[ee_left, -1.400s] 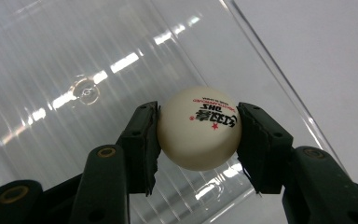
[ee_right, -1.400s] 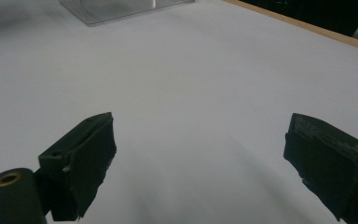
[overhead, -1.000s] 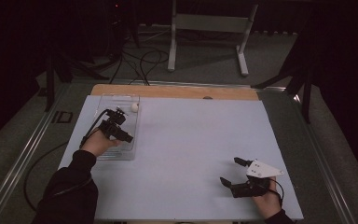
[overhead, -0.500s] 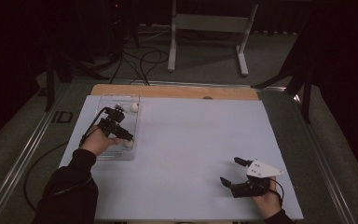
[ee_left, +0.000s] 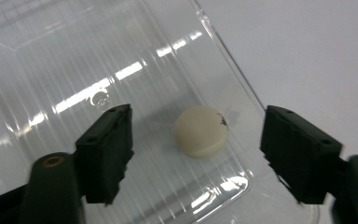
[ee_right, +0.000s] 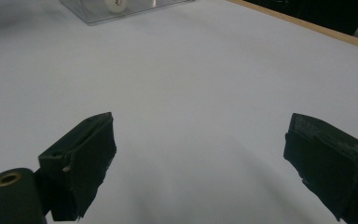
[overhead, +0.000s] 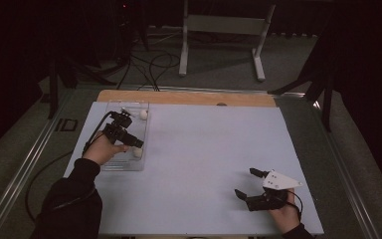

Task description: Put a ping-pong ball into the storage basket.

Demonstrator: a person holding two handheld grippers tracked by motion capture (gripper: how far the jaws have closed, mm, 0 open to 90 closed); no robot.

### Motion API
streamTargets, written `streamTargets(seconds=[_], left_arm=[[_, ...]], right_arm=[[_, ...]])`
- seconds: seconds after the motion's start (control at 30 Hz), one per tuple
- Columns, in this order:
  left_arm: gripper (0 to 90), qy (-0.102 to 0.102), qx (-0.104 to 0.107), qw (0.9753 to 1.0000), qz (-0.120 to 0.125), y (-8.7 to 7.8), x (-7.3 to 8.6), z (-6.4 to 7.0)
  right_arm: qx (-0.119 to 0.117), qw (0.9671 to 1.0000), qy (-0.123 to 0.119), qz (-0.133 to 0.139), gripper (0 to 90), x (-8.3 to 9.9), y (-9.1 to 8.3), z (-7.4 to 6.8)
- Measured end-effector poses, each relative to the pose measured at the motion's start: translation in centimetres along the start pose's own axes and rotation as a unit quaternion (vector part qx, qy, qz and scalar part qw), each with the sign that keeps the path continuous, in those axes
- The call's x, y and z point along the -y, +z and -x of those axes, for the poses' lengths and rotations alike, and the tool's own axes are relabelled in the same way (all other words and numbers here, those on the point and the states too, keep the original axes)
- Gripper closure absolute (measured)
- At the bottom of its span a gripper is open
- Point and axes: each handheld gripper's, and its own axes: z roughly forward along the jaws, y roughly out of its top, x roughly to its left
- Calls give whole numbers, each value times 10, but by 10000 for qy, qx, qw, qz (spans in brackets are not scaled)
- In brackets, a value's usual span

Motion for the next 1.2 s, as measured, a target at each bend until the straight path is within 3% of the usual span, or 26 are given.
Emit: streamTargets(seconds=[0.27, 0.3, 0.33, 0.53, 0.77, 0.9, 1.03, 1.2], left_arm=[[140, -10, 62, 9998, 175, -11, -5, 6], [109, 13, 117, 9998, 171, -12, -5, 7], [10, 65, 280, 9994, 173, -13, -5, 7], [4, 166, 274, 9988, 381, -18, -7, 12], [4, 156, 247, 9989, 379, -18, -9, 16], [4, 277, 328, 9984, 357, -16, -9, 21], [4, 446, 399, 9969, 514, -17, -12, 29], [4, 508, 444, 9963, 535, -17, -15, 37]], right_arm=[[14, 10000, -5, 3, 87, 0, 0, 0], [8, 10000, 4, 4, 87, 0, 0, 0], [9, 10000, 7, -4, 87, 0, 0, 0], [12, 10000, 4, -3, 87, 0, 0, 0], [8, 10000, 2, -1, 87, 0, 0, 0], [11, 10000, 4, 4, 87, 0, 0, 0], [4, 10000, 2, 0, 87, 0, 0, 0], [7, 10000, -2, 4, 87, 0, 0, 1]])
